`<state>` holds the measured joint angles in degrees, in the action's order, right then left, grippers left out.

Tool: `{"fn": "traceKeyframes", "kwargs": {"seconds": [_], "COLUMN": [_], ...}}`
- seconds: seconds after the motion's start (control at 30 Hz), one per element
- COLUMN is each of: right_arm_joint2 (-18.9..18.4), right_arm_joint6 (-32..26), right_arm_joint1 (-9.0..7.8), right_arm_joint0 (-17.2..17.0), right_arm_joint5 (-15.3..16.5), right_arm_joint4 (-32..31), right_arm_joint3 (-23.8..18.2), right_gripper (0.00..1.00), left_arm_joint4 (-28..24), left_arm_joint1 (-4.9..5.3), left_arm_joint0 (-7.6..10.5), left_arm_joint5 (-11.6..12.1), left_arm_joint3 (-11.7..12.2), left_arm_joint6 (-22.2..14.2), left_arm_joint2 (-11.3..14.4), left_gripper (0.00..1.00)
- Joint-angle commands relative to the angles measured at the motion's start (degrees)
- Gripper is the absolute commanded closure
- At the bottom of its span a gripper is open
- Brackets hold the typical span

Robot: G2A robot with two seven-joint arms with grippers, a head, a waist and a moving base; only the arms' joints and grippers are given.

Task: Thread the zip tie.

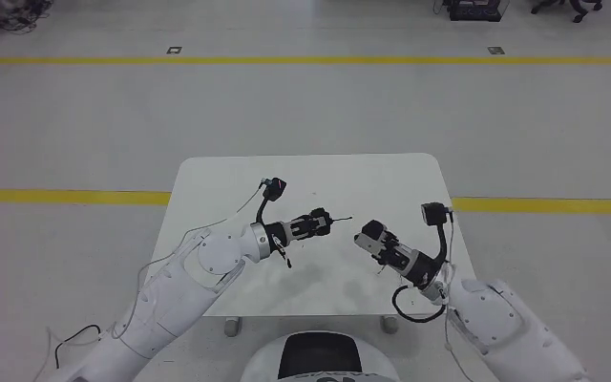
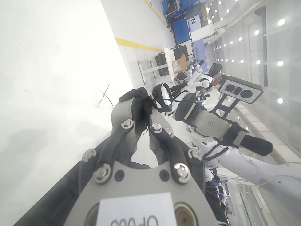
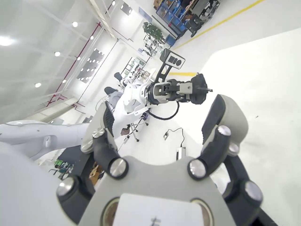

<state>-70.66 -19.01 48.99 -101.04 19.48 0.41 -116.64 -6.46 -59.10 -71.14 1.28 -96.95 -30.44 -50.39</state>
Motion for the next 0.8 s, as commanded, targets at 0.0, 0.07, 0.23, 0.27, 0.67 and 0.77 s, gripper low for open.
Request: {"fn": "traceKeyframes", "kwargs": {"seconds": [0.0,0.07,0.23,0.27,0.67,0.77], "right_arm_joint2": [-0.2,-0.3,-0.7,-0.9,-3.0,-3.5], "right_arm_joint6": [-2.1,-3.7,-7.2,-7.8,-16.9,-18.8], "right_arm_joint1": [0.05,0.13,0.55,0.65,2.61,3.21], "right_arm_joint0": [0.1,0.3,0.4,0.4,-0.1,-0.2], "right_arm_joint5": [0.0,0.0,0.0,0.0,0.0,0.0], "right_arm_joint4": [1.0,1.7,4.0,4.6,10.0,10.9], "right_arm_joint3": [0.3,0.6,1.2,1.2,3.1,3.5], "right_gripper": [0.0,0.0,0.0,0.0,0.0,0.0], "left_arm_joint4": [0.0,0.0,0.0,0.0,0.0,0.0], "left_arm_joint1": [0.0,0.0,0.0,0.0,0.0,0.0], "left_arm_joint0": [0.0,0.0,0.0,0.0,0.0,0.0], "left_arm_joint5": [0.0,0.0,0.0,0.0,0.0,0.0], "left_arm_joint3": [0.0,0.0,0.0,0.0,0.0,0.0], "left_arm_joint6": [0.0,0.0,0.0,0.0,0.0,0.0], "left_arm_joint2": [0.0,0.0,0.0,0.0,0.0,0.0], "left_gripper": [1.0,1.0,1.0,1.0,1.0,1.0]}}
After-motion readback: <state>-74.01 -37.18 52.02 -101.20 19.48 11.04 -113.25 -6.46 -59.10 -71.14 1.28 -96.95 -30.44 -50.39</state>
